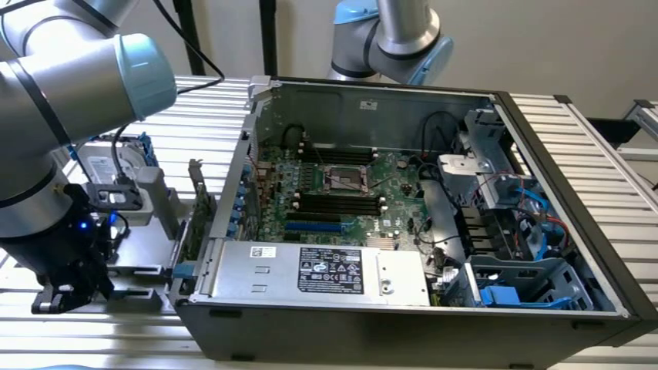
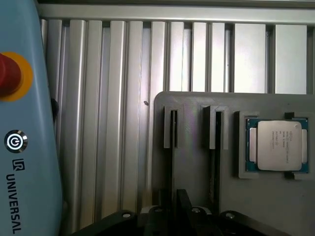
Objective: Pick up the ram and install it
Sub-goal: 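Pick up the ram and move it above insertion slot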
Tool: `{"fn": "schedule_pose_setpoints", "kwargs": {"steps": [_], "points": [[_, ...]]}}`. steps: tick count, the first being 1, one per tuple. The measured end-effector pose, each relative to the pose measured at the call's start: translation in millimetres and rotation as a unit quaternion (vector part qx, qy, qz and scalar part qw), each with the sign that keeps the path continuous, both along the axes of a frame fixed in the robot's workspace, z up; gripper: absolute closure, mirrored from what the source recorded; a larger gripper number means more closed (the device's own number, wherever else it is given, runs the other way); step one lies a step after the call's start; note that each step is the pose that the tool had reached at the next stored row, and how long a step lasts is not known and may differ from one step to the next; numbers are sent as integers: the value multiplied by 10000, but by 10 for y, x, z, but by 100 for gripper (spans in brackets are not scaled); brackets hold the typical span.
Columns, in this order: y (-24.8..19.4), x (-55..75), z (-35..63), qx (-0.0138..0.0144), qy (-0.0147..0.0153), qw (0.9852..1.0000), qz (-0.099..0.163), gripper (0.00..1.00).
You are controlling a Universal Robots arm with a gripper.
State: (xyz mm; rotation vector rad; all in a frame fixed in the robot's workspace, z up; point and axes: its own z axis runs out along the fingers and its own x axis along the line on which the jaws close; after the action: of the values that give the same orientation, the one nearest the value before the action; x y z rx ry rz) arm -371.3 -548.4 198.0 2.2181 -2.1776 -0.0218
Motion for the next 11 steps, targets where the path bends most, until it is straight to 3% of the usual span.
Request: {"fn": "schedule_pose_setpoints", "kwargs": {"steps": [4, 5, 11], "points": [[0, 0, 0, -1, 1, 10000, 0, 82], [0, 0, 0, 0, 1, 10000, 0, 87], [0, 0, -1, 0, 0, 10000, -9, 87]]}}
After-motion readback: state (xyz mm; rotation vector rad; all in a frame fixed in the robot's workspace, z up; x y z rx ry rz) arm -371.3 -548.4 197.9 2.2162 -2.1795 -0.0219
